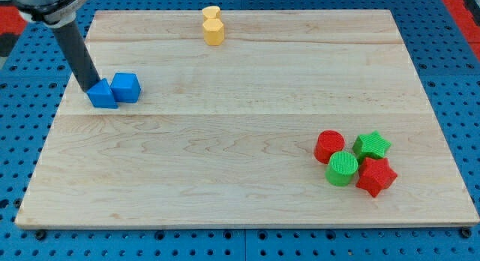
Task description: Move blue cube into red and green circles
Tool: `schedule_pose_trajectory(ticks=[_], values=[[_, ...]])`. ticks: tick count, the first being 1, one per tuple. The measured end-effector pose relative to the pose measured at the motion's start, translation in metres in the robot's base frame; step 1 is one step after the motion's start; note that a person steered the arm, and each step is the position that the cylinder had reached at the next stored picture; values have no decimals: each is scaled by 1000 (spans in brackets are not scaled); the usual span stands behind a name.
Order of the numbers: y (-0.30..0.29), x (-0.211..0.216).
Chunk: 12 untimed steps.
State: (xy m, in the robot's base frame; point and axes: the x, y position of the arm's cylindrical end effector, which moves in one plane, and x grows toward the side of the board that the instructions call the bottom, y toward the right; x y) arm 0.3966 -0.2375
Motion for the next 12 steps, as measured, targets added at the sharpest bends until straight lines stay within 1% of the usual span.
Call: schedule_pose_trajectory(ticks=[1, 2, 3, 4, 5, 6, 7, 8, 9, 10, 11, 12], values=[[29, -24], [103, -27], [95, 5], [70, 14], [126, 50], [169, 74], [113, 68], [147, 106], [205, 90], [232, 69], [287, 77], [257, 91]])
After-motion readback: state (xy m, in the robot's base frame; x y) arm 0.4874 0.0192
